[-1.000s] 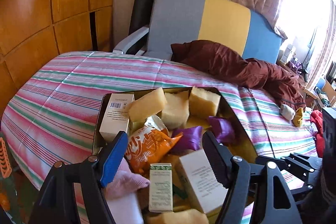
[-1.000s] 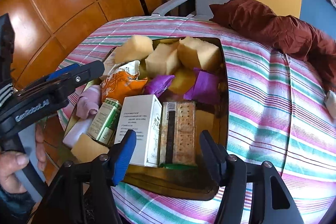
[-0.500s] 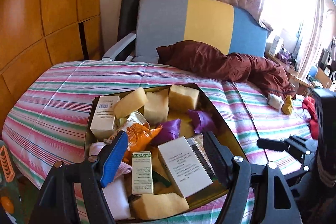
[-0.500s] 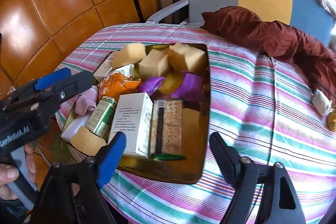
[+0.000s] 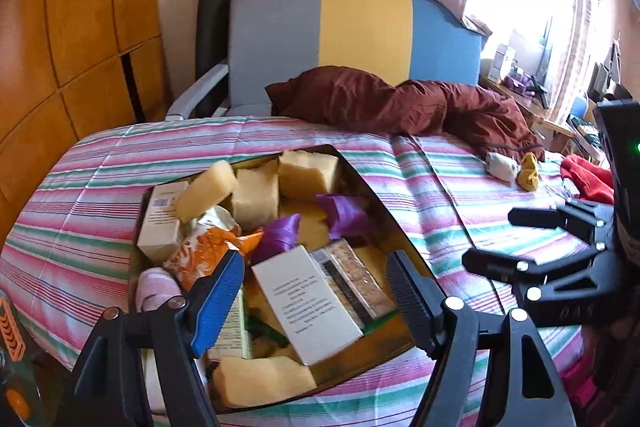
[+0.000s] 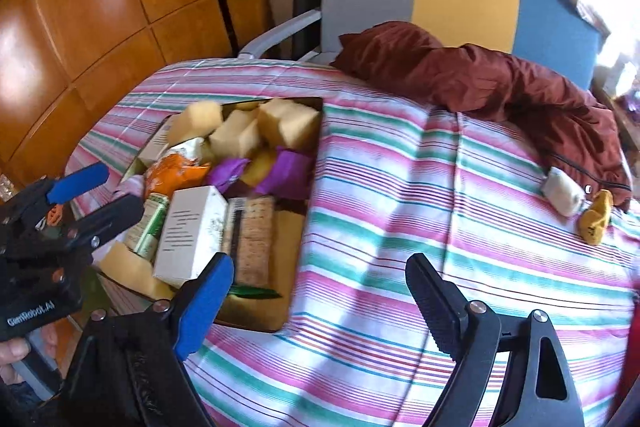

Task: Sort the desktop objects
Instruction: 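Move both grippers back over the two socks on the bedspread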

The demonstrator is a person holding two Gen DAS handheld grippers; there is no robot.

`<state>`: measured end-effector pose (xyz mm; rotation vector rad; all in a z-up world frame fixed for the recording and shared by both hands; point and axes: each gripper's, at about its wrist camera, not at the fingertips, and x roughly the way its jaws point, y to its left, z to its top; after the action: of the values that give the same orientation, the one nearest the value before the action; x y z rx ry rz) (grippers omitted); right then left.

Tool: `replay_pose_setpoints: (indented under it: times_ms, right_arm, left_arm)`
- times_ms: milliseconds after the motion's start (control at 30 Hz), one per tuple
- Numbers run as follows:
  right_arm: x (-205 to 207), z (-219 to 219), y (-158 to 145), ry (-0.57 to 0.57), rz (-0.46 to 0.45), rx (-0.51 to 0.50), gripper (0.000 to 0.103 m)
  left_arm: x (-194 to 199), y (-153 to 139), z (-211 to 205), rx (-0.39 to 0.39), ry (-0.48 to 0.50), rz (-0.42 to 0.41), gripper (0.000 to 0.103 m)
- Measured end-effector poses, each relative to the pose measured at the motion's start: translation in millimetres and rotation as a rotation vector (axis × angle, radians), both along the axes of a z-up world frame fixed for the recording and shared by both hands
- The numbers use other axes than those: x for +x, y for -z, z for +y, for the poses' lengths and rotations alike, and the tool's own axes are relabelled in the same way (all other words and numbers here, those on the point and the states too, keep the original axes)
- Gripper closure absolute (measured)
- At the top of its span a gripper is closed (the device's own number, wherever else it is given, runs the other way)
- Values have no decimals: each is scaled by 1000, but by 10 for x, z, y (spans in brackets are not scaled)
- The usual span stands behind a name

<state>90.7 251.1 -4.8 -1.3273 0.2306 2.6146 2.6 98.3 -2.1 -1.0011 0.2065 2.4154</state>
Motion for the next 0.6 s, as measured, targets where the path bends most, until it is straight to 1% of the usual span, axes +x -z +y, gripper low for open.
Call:
replay_pose_setpoints:
  times_ms: [100,333,600]
  right_arm:
    - [40,85,-15,13,-18,28,14]
    - [151,416,-108,51,-47,54,14]
    - [309,989,-187,156,-73,62,14]
  left_arm:
    - [39,22,70,-2,22,-10,28]
    - [85,33,248,-14,65,-21,28]
    - [35,57,457,10,120,-77,28]
